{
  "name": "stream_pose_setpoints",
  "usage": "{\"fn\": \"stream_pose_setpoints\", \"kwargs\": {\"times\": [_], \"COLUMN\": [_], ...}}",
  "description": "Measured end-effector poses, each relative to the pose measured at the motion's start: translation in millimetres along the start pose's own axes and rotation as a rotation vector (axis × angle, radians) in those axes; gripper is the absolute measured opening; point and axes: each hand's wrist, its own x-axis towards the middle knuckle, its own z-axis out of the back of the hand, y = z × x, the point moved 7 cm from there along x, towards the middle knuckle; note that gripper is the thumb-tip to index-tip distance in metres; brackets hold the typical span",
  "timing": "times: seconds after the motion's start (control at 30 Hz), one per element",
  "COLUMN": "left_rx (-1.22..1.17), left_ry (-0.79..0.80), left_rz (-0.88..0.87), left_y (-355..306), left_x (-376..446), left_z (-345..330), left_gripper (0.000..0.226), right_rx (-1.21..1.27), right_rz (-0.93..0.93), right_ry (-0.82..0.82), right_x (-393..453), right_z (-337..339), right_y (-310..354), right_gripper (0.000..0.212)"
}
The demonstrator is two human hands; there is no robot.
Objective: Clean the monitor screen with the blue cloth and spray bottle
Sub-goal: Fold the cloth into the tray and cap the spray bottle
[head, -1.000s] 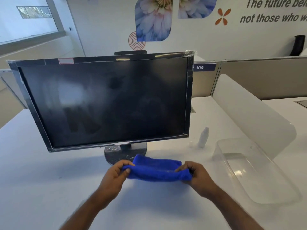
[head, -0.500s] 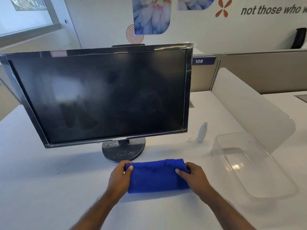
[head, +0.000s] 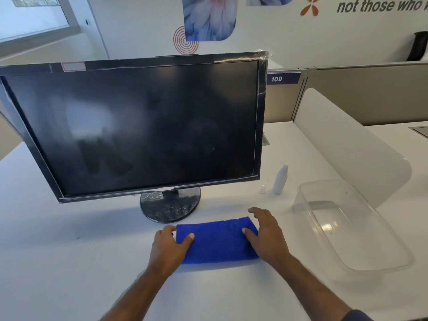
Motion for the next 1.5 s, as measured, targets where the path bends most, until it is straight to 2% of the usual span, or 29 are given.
{"fn": "stream_pose_setpoints", "kwargs": {"times": [0.1,0.17,0.27,0.33,0.47,0.6,0.7,0.77,0.87,1.0,1.07,1.17,1.27,1.4,1.5], "left_rx": [0.022,-0.013,-0.198,-0.328,-0.447,-0.414,-0.316,-0.262,-0.270,-0.405,-0.531,-0.790,-0.881,-0.832,-0.882], "left_ry": [0.060,0.079,0.148,0.205,0.279,0.391,0.435,0.484,0.512,0.498,0.465,0.303,0.206,0.421,0.559], "left_rz": [0.055,0.099,0.191,0.185,-0.071,-0.288,-0.387,-0.429,-0.447,-0.445,-0.393,-0.236,-0.127,0.000,0.051], "left_y": [2.8,2.0,0.8,-7.4,-54.1,-108.3,-139.8,-156.7,-179.7,-200.9,-203.4,-195.7,-182.9,-170.2,-176.6], "left_x": [-6.5,-9.2,-10.1,-12.6,-27.3,-47.1,-54.1,-57.7,-61.7,-61.5,-56.3,-45.3,-50.4,-82.9,-98.8], "left_z": [-12.4,-18.3,-22.9,-20.4,0.9,18.9,28.9,33.3,41.4,48.7,47.6,33.3,0.1,-67.4,-97.0], "left_gripper": [0.068,0.065,0.050,0.044,0.043,0.045,0.046,0.046,0.046,0.052,0.061,0.067,0.070,0.068,0.062], "right_rx": [-0.051,-0.103,-0.131,-0.115,0.053,0.268,0.387,0.425,0.558,0.752,0.797,0.896,0.931,0.939,0.918], "right_rz": [0.055,0.062,0.052,0.042,0.043,0.111,0.152,0.175,0.245,0.248,0.216,0.161,0.124,0.032,-0.042], "right_ry": [0.081,0.122,0.137,0.142,0.130,0.113,0.208,0.315,0.480,0.587,0.526,0.381,0.270,0.155,0.125], "right_x": [0.3,-1.7,-4.8,-5.4,-7.6,-6.6,-0.9,0.2,-7.2,-21.8,-22.1,-18.1,-14.6,-9.8,-10.2], "right_z": [-8.5,-14.3,-15.5,-12.3,2.4,24.7,35.6,39.8,49.1,62.6,69.3,88.3,108.1,125.0,134.7], "right_y": [5.3,5.6,3.3,-0.8,-3.4,7.2,15.7,23.5,41.3,50.0,46.2,40.2,33.1,13.5,-2.2], "right_gripper": [0.055,0.057,0.062,0.067,0.075,0.088,0.102,0.103,0.088,0.037,0.027,0.023,0.022,0.017,0.017]}}
